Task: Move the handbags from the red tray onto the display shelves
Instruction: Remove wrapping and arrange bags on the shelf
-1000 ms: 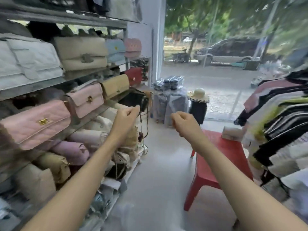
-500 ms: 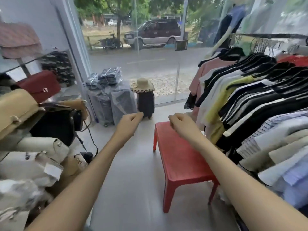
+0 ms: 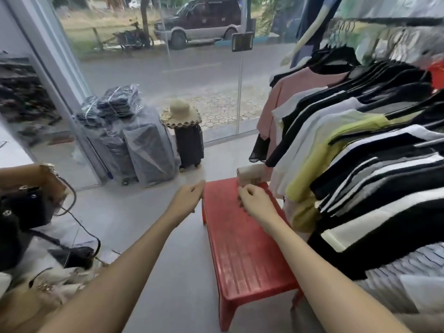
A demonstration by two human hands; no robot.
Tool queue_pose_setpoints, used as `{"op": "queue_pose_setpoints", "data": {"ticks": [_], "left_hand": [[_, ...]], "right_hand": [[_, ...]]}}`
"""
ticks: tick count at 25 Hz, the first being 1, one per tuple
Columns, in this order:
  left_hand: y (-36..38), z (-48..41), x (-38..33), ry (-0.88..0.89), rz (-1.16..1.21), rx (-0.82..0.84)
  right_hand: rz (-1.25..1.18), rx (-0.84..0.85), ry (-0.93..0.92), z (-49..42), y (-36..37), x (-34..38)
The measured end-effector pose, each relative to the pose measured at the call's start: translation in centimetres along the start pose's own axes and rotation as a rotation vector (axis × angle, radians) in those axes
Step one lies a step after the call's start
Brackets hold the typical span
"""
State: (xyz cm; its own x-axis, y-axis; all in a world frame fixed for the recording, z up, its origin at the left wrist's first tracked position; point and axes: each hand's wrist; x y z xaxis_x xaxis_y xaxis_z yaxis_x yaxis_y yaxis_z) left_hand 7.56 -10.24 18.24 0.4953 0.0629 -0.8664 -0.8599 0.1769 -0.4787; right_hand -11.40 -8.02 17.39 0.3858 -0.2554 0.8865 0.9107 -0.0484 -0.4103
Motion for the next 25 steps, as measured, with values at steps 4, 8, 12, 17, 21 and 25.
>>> {"op": "queue_pose_setpoints", "data": {"ticks": [4,8,12,17,21,25], "left_hand": [[2.0,-6.2,1.7,-0.130,-0.012,0.090],[3.4,-11.9,3.5,-0.197,0.017,0.163],[5.1,-20.1,6.0,-0.238,0.056,0.211],[7.7,-32.1,10.1,-0.304,0.095,0.303],[10.0,-41.7,12.9,-0.355,0.038,0.443],[12.7,-49.1,13.4,-0.320,-0.079,0.510]], "right_hand": [[0.021,0.014,0.097,-6.3,0.0,-2.0],[0.048,0.022,0.132,-11.5,0.9,-2.7],[0.044,0.013,0.219,-18.3,2.7,-3.9],[-0.038,-0.050,0.394,-29.4,5.8,-5.7],[-0.039,-0.077,0.533,-37.4,6.8,-6.1],[0.003,-0.070,0.616,-42.7,7.1,-8.0]]}}
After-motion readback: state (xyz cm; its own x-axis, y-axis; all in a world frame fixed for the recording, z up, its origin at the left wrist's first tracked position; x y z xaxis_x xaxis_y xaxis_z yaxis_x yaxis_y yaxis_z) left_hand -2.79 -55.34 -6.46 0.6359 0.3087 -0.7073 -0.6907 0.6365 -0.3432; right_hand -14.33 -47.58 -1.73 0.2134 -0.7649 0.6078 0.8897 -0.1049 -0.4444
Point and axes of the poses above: each hand's wrist, its own z-axis away from the middle knuckle, its own y-axis out of the palm, x = y × z, and after that the axes turned 3 degrees about x, right-handed
